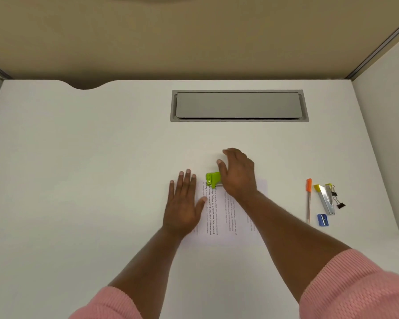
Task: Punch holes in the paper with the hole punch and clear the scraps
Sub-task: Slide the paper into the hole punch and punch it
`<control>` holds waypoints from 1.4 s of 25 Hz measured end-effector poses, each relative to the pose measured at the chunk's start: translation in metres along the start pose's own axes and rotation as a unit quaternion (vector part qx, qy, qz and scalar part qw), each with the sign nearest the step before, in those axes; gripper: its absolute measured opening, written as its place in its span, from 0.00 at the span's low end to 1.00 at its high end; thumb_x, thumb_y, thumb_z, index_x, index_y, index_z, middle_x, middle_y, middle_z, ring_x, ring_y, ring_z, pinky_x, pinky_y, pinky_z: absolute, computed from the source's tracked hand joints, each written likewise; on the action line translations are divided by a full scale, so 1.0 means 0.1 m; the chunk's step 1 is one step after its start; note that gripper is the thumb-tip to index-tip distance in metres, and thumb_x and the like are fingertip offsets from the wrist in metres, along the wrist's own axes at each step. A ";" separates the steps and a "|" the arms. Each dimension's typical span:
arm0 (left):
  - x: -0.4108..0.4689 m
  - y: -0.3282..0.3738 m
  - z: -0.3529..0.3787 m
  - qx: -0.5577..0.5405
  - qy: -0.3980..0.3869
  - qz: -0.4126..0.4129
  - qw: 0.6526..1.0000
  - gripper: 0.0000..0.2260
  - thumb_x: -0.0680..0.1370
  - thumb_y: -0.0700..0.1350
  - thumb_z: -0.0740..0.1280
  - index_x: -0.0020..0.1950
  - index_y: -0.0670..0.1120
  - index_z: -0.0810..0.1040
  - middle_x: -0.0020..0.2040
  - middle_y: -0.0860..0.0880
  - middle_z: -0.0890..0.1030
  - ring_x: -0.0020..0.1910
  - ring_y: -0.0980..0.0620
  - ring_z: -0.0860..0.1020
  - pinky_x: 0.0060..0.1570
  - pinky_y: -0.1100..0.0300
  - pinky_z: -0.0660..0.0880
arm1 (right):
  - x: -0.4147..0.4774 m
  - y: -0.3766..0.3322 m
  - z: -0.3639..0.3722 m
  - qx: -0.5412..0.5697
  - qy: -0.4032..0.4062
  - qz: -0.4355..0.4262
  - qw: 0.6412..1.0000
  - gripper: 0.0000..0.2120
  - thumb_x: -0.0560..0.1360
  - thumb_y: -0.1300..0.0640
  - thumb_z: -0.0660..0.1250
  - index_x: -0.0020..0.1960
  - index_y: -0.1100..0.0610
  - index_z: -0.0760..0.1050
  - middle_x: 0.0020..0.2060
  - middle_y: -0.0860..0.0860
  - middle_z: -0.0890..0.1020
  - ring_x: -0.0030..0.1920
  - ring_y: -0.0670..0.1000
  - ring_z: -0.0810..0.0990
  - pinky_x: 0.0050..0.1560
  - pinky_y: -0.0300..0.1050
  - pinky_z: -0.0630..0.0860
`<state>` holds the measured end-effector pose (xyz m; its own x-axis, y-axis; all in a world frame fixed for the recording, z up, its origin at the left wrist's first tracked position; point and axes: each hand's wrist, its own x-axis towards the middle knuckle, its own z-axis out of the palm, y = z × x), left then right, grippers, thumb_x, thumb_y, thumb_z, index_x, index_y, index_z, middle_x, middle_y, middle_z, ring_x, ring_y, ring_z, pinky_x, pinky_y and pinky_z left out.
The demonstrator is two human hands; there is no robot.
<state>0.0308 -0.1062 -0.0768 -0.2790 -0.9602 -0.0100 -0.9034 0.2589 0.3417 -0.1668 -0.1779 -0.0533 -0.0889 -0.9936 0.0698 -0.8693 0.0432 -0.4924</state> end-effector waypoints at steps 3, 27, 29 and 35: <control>-0.04 0.02 0.11 0.016 -0.031 0.008 0.999 0.34 0.83 0.60 0.56 0.82 0.41 0.51 0.83 0.43 0.50 0.82 0.47 0.46 0.79 0.42 0.49 | 0.23 -0.11 0.19 -0.069 -0.016 -0.018 0.997 0.21 0.83 0.45 0.55 0.68 0.55 0.73 0.67 0.52 0.76 0.69 0.54 0.72 0.72 0.59 0.64; 0.02 -0.03 0.18 0.035 -0.080 -0.010 0.996 0.36 0.83 0.63 0.52 0.82 0.41 0.47 0.83 0.44 0.46 0.82 0.47 0.43 0.78 0.42 0.51 | 0.38 -0.11 0.33 -0.129 -0.074 0.007 0.989 0.28 0.83 0.42 0.46 0.77 0.56 0.62 0.75 0.55 0.68 0.76 0.56 0.64 0.76 0.64 0.55; 0.01 -0.01 0.15 0.032 -0.086 -0.013 0.996 0.36 0.83 0.63 0.52 0.82 0.41 0.48 0.83 0.44 0.47 0.82 0.47 0.44 0.78 0.42 0.50 | 0.33 -0.14 0.25 -0.090 -0.050 0.003 0.995 0.28 0.83 0.42 0.47 0.76 0.56 0.64 0.74 0.54 0.70 0.75 0.55 0.66 0.76 0.62 0.55; 0.05 0.04 0.04 0.027 -0.075 -0.014 0.997 0.37 0.82 0.64 0.51 0.82 0.42 0.49 0.83 0.44 0.48 0.82 0.46 0.46 0.78 0.43 0.48 | -0.03 0.33 -0.09 0.107 0.099 0.102 0.984 0.18 0.80 0.55 0.57 0.66 0.56 0.74 0.63 0.52 0.79 0.64 0.56 0.76 0.67 0.57 0.69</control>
<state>0.0246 -0.1092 -0.0798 -0.2948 -0.9421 -0.1600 -0.9266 0.2409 0.2887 -0.1994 -0.1722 -0.0618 -0.3624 -0.9258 0.1075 -0.7030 0.1958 -0.6837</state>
